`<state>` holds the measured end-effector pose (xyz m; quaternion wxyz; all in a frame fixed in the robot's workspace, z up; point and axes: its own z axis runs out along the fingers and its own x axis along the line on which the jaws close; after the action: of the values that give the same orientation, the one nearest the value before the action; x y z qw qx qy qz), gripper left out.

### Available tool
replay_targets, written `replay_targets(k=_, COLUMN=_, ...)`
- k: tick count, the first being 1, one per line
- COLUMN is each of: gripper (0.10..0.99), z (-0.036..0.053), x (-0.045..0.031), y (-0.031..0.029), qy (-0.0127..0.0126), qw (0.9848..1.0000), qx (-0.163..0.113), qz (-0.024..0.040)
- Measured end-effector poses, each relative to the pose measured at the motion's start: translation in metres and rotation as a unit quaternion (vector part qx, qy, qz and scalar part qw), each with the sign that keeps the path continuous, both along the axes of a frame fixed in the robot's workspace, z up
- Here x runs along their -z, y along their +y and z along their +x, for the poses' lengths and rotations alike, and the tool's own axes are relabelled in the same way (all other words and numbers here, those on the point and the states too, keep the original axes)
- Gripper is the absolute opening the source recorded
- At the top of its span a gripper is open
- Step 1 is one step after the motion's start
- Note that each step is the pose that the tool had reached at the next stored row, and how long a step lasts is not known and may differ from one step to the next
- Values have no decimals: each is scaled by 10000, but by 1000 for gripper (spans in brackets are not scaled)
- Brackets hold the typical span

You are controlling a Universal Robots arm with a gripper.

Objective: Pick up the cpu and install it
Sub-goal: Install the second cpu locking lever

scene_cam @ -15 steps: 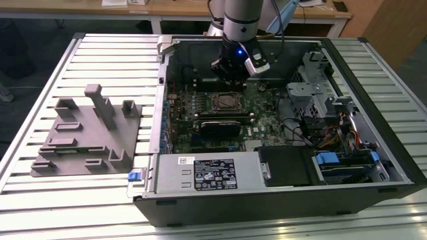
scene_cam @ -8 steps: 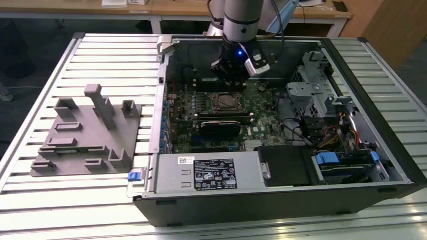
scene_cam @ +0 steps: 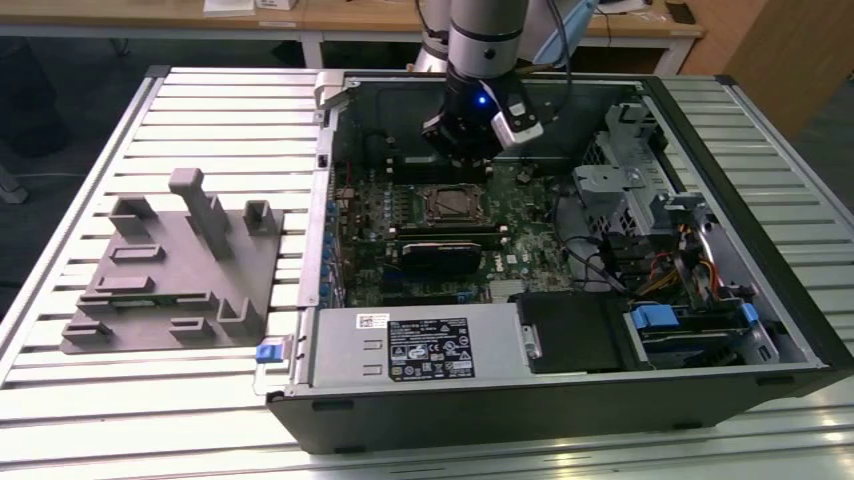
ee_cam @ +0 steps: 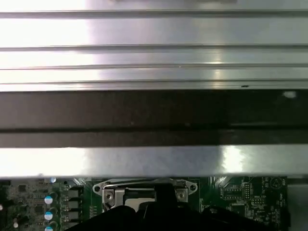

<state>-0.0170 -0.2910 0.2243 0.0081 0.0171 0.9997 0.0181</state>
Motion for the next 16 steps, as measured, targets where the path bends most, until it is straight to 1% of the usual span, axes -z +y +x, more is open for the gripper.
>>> replay_targets(k=2, gripper=106, z=0, x=-55, y=0, qy=1, qw=10000, qx=0, qz=0)
replay_targets(k=4, gripper=106, z=1, x=-64, y=-6, qy=1, qw=10000, qx=-1, qz=1)
replay_targets(k=6, gripper=106, z=0, x=-64, y=-34, qy=2, qw=10000, qx=0, qz=1)
replay_targets(k=12, gripper=106, z=0, x=-64, y=-205, qy=6, qw=10000, qx=0, qz=1)
replay_targets(k=15, gripper=106, z=0, x=-64, y=-287, qy=19, qw=10000, qx=0, qz=0)
replay_targets(k=16, gripper=106, z=0, x=-65, y=-310, qy=30, qw=10000, qx=0, qz=0)
